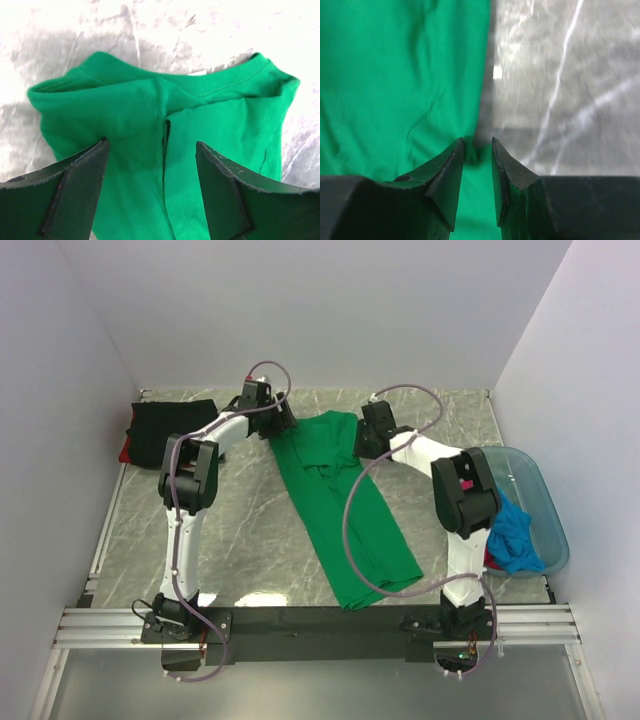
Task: Fold and stack the t-shirts
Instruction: Fold the tshirt
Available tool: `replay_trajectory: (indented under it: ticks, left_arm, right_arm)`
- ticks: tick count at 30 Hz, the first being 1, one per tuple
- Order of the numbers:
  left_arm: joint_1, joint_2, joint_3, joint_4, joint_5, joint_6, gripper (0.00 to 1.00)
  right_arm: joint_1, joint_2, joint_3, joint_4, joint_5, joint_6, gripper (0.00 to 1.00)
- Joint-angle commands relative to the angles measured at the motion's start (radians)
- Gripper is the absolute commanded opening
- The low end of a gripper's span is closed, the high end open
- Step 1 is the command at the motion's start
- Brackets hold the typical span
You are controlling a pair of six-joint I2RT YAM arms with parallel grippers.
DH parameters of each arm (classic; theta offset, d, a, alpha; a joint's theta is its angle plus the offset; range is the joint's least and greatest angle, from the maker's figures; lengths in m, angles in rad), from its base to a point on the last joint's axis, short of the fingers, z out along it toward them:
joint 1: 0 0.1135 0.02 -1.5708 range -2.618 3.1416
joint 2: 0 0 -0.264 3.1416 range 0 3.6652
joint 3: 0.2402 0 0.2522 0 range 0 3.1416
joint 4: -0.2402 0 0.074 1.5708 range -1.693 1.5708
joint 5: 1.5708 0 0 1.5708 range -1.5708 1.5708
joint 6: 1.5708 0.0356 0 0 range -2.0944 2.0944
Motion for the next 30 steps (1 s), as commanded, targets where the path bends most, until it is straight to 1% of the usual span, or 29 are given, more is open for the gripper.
replay_trajectory:
  ticks: [1, 2, 3, 4, 5, 6, 7, 11, 13, 14, 15, 18, 21, 23, 26, 30]
  left_arm:
    - [-0.002, 0.032, 0.084, -0.014, 0.002, 0.058, 0.76]
    - [-0.002, 0.037, 0.114, -0.025, -0.001, 0.063, 0.76]
    - [-0.002, 0.049, 0.128, -0.029, -0.002, 0.066, 0.76]
    - [-0.003, 0.050, 0.140, -0.031, -0.001, 0.073, 0.76]
    - [-0.002, 0.060, 0.159, -0.034, 0.001, 0.077, 0.76]
    - [-0.002, 0.063, 0.166, -0.032, 0.001, 0.080, 0.76]
    - [-0.002, 0.067, 0.173, -0.032, 0.007, 0.083, 0.76]
    - [-0.002, 0.084, 0.190, -0.035, 0.015, 0.089, 0.76]
    - [-0.004, 0.074, 0.173, -0.029, 0.016, 0.084, 0.76]
    - [-0.005, 0.064, 0.141, -0.017, 0.015, 0.084, 0.76]
    - [-0.011, 0.035, 0.121, -0.005, 0.009, 0.084, 0.76]
    - [-0.022, -0.022, 0.059, 0.040, -0.004, 0.086, 0.77]
    - [-0.042, -0.071, 0.010, 0.058, -0.018, 0.084, 0.77]
    - [-0.063, -0.100, -0.013, 0.061, -0.031, 0.089, 0.77]
    - [-0.094, -0.124, -0.040, 0.064, -0.054, 0.098, 0.77]
    - [-0.120, -0.146, -0.073, 0.067, -0.070, 0.095, 0.77]
  right_arm:
    - [0.009, -0.171, -0.041, 0.054, -0.020, -0.045, 0.37]
    - [0.014, -0.197, -0.059, 0.051, -0.011, -0.049, 0.39]
    - [0.023, -0.227, -0.114, 0.043, 0.021, -0.055, 0.40]
    - [0.041, -0.300, -0.150, 0.045, 0.035, -0.058, 0.40]
    - [0.057, -0.341, -0.227, 0.048, 0.054, -0.062, 0.40]
    - [0.071, -0.382, -0.268, 0.045, 0.069, -0.055, 0.41]
    - [0.107, -0.461, -0.304, 0.042, 0.095, -0.052, 0.41]
    - [0.201, -0.620, -0.501, -0.004, 0.160, -0.002, 0.41]
    - [0.235, -0.683, -0.561, -0.024, 0.175, 0.038, 0.41]
    - [0.247, -0.701, -0.587, -0.033, 0.196, 0.053, 0.41]
    - [0.273, -0.720, -0.640, -0.046, 0.205, 0.081, 0.41]
    - [0.305, -0.821, -0.728, -0.067, 0.225, 0.127, 0.41]
    - [0.325, -0.885, -0.783, -0.101, 0.222, 0.156, 0.41]
    - [0.335, -0.899, -0.803, -0.135, 0.233, 0.175, 0.41]
    - [0.362, -0.904, -0.826, -0.188, 0.239, 0.221, 0.41]
    - [0.416, -0.880, -0.848, -0.199, 0.238, 0.270, 0.41]
